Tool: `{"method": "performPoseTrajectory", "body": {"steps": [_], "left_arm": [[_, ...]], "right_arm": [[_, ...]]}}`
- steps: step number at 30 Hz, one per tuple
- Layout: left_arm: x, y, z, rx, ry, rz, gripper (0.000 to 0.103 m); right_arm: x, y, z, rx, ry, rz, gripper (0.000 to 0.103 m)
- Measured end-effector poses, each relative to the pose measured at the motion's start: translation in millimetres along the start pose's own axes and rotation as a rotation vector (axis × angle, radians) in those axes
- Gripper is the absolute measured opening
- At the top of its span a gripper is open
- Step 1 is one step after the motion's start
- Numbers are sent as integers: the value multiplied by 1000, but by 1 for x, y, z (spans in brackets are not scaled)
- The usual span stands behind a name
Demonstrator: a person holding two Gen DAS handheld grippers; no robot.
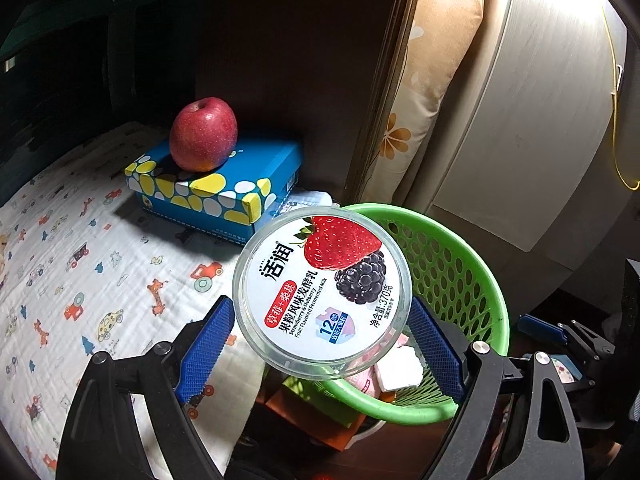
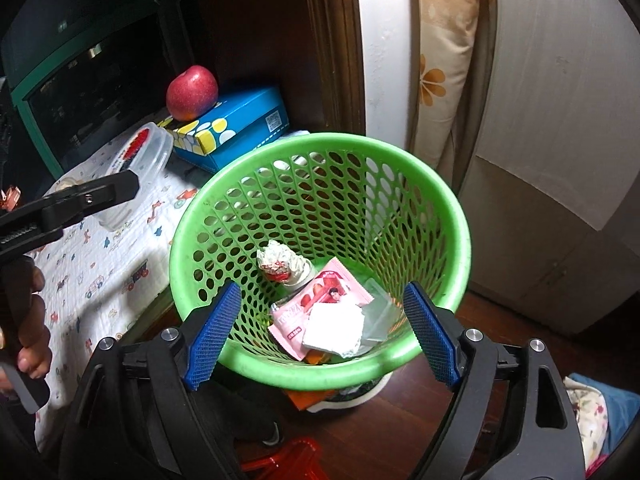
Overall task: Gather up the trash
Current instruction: 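Drop the foam block into the basket with the right tool while the left tool drops the yogurt cup in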
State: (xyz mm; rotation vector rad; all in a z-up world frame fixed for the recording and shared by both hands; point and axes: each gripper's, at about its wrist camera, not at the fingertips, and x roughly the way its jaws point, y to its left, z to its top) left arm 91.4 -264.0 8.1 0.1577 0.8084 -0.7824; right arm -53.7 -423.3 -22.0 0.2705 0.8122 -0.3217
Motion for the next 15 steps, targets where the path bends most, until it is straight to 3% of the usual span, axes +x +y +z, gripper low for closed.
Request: {"method": "performPoseTrajectory", "body": {"steps": [15], "left_arm": [[31, -46, 10, 66, 47, -50, 87]], "right_arm": [[-16, -19, -8, 40, -20, -12, 86]]}}
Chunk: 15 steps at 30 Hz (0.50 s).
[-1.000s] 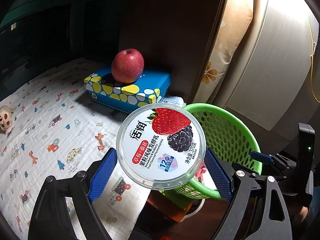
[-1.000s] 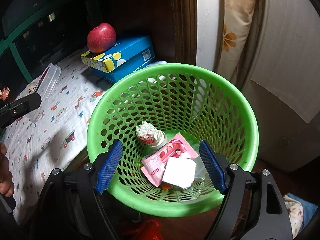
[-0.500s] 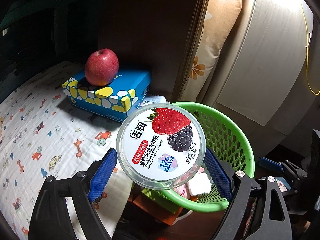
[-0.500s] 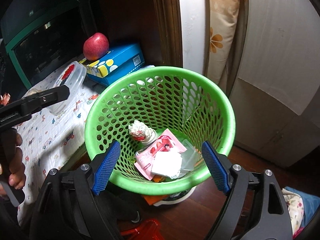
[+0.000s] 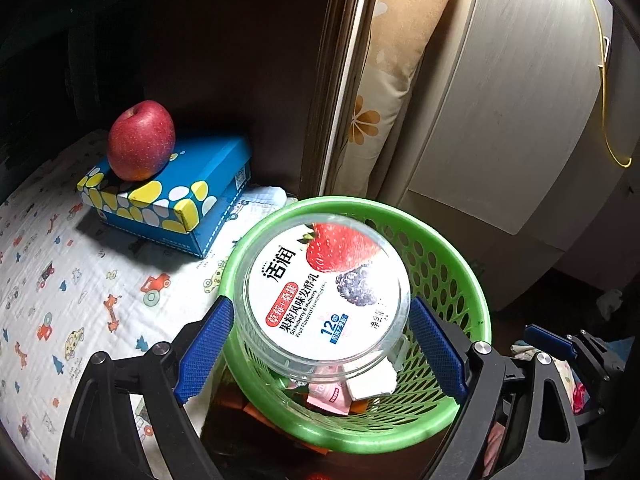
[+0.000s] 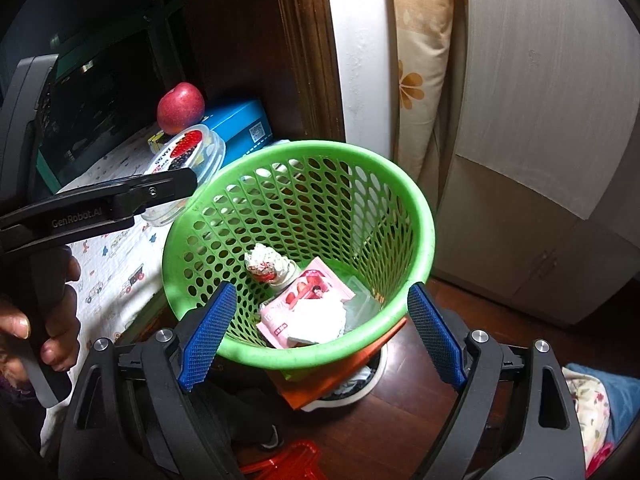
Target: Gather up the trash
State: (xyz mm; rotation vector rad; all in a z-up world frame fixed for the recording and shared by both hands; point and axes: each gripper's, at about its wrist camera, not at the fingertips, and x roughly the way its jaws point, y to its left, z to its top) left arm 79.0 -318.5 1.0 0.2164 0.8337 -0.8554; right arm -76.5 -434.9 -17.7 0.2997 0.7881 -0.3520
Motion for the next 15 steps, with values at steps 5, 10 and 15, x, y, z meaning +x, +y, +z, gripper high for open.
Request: {"method": "performPoseTrajectory", "body": {"steps": [5, 10, 15], "left_arm": [[3, -6, -1, 12, 3, -8, 90], [-2, -2, -3, 3, 0, -5, 90], [-14, 12, -6, -19, -21, 23, 90]], "right_arm": [[-1, 1, 0, 1, 2, 2, 87], [-2, 6, -2, -5, -2, 13, 87], [-3, 17, -1, -21, -10, 32, 87]]}}
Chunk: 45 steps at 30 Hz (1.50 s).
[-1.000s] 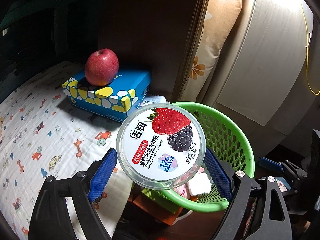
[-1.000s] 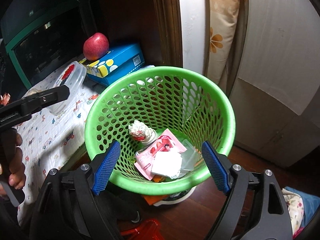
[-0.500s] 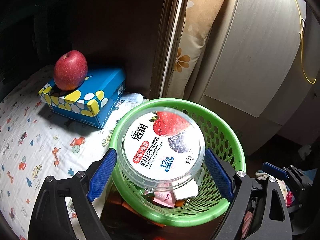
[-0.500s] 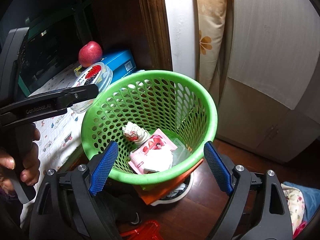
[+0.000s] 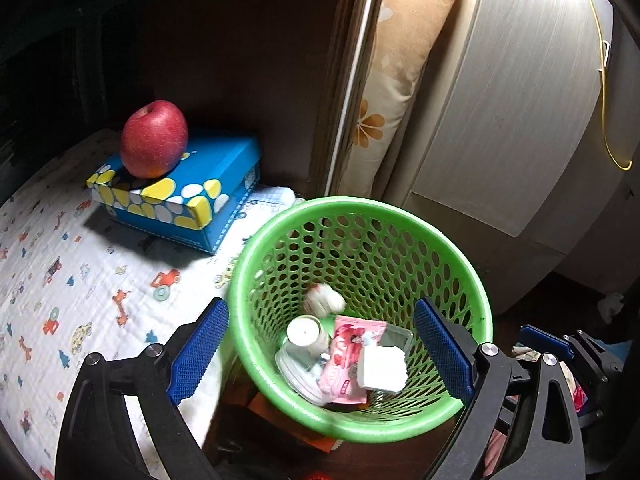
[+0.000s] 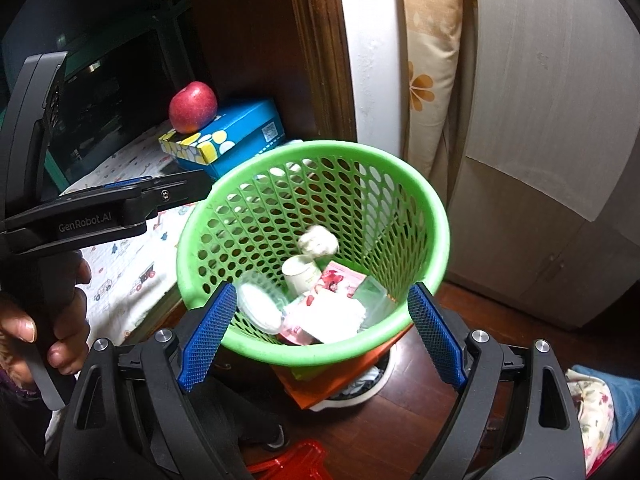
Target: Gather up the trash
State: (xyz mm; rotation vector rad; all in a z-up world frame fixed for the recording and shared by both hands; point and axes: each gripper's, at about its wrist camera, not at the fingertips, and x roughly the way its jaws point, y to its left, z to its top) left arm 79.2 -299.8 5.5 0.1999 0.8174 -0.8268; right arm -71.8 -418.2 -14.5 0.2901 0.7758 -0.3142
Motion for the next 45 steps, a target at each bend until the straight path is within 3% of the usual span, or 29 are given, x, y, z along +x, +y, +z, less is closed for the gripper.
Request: {"method": "performPoseTrajectory", "body": {"steps": [7, 25, 45], "left_arm": [[-23, 30, -8, -48, -27, 68, 92], [-102, 128, -45, -212, -103, 344, 96], [-178, 176, -96, -302, -168, 588, 96]], "right_arm": [[2, 22, 1, -33, -6, 34, 88], [12, 102, 20, -149, -29, 163, 91], [16, 172, 31, -242, -42, 304, 92]]}}
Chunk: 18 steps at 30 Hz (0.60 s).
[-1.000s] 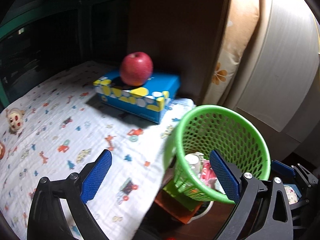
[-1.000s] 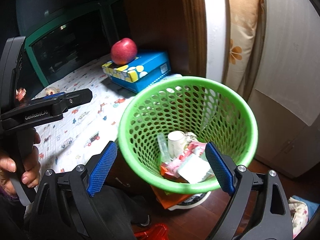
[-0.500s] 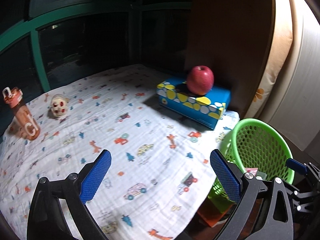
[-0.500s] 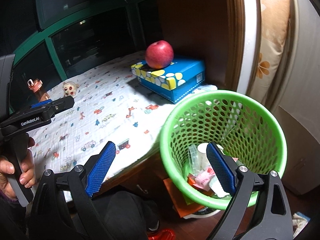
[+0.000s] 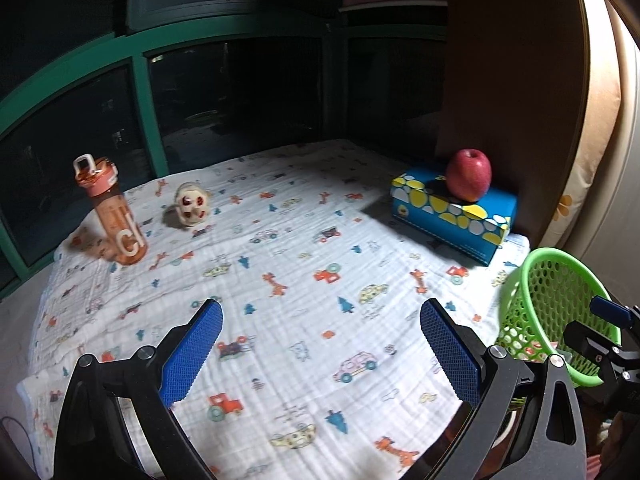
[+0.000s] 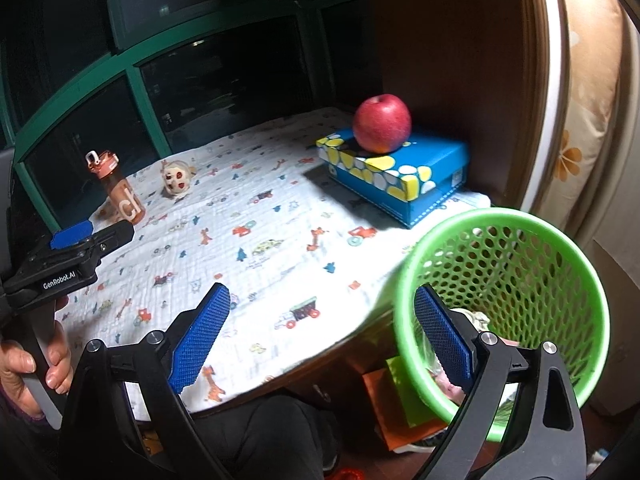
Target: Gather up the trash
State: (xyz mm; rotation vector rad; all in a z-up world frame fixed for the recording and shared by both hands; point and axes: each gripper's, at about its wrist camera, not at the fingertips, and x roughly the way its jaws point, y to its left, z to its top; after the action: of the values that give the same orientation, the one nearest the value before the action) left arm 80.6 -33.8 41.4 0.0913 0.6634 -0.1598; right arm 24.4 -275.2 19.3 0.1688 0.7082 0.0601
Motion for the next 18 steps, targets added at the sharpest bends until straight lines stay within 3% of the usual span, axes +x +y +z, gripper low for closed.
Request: {"method": "performPoseTrajectory", "body": {"steps": [18], "left_arm": [[-25, 51, -24, -68, -19, 140, 96]], "right_arm": [[9, 41, -2, -57, 2, 76, 94]]}}
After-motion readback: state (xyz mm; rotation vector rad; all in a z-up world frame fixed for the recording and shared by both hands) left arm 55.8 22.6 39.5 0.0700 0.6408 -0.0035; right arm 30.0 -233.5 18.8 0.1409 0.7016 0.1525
